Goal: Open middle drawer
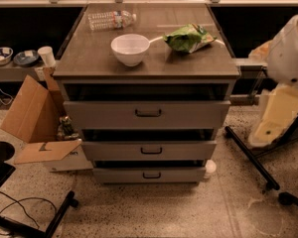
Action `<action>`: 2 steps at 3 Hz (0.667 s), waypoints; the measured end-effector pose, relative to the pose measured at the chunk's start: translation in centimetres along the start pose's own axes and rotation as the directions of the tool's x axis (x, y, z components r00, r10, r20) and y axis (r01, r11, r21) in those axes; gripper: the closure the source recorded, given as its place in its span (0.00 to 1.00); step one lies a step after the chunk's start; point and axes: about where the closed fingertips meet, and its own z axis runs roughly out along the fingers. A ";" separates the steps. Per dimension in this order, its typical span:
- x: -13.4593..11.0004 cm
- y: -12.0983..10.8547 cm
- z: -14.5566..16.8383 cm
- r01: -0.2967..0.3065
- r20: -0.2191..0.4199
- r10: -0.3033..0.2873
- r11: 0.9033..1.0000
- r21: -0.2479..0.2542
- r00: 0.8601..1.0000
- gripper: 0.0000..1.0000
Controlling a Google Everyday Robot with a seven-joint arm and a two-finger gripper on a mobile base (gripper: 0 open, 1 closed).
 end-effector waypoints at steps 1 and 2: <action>-0.3 2.6 6.5 -0.004 0.008 0.004 0.999 -0.044 1.000 0.00; 0.8 4.0 13.9 0.005 -0.047 -0.008 0.997 -0.072 0.999 0.00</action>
Offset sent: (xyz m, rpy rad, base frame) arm 0.0057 0.0278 -0.2605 -0.1344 0.1431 0.0168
